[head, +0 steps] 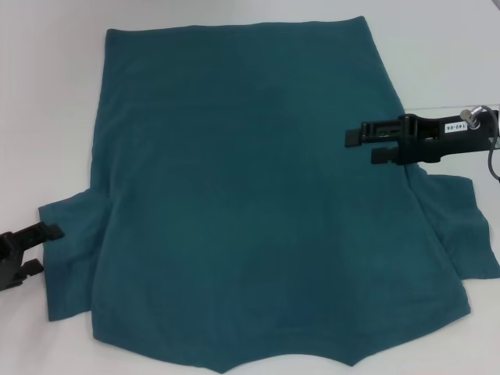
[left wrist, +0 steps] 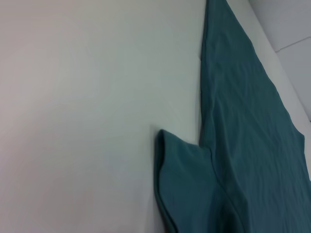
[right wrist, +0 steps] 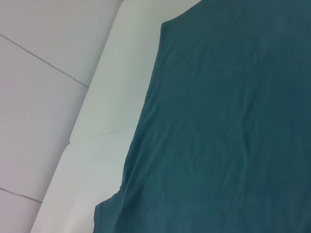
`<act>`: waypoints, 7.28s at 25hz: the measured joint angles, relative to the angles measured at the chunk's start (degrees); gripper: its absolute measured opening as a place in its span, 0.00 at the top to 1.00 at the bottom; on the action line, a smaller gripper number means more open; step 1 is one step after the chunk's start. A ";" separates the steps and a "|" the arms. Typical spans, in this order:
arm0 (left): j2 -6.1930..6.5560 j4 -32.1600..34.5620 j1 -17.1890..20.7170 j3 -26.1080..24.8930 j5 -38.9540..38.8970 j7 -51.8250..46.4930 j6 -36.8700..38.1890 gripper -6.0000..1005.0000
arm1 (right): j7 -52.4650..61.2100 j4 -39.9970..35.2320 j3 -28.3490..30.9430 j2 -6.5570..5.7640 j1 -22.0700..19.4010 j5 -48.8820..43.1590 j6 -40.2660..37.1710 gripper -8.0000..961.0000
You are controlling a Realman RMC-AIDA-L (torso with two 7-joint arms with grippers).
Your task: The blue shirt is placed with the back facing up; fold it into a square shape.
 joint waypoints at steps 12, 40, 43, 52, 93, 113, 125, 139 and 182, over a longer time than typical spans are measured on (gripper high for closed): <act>0.31 -2.63 -2.73 1.98 -0.12 -1.20 -1.19 0.13 | -0.06 0.00 0.13 -0.34 -0.49 0.33 -0.37 0.08; 1.08 1.16 -3.24 3.33 1.60 -3.15 1.13 0.96 | -0.13 -0.07 0.63 -0.52 -1.04 0.45 -0.36 0.08; 1.50 2.56 -3.44 4.86 1.62 -2.35 1.22 0.99 | -0.08 -0.05 0.64 -0.54 -1.14 0.42 -0.30 0.08; 1.79 9.60 -3.66 8.83 3.37 0.70 0.18 0.99 | -0.01 0.00 1.07 -0.56 -1.38 0.43 -0.35 0.08; 0.61 15.71 -19.40 19.89 16.44 -19.82 11.37 0.99 | 0.61 0.00 0.65 -0.49 -1.53 0.09 -0.60 0.08; 0.02 -0.02 -23.85 20.47 16.88 -24.23 -8.49 0.98 | 0.61 0.08 1.07 -0.21 -1.49 0.31 -0.50 0.08; -1.03 0.54 -24.36 22.13 14.97 -19.26 -9.03 0.91 | 1.10 0.09 1.09 -0.12 -1.46 0.27 -0.52 0.08; -1.09 0.54 -23.57 21.23 9.05 -15.74 -8.62 0.53 | 1.20 0.07 1.09 -0.28 -1.65 0.28 -0.37 0.08; -6.18 13.84 -3.57 15.38 -7.30 23.51 21.34 0.14 | 6.19 -6.87 6.66 -6.02 -14.14 -9.32 -3.38 0.08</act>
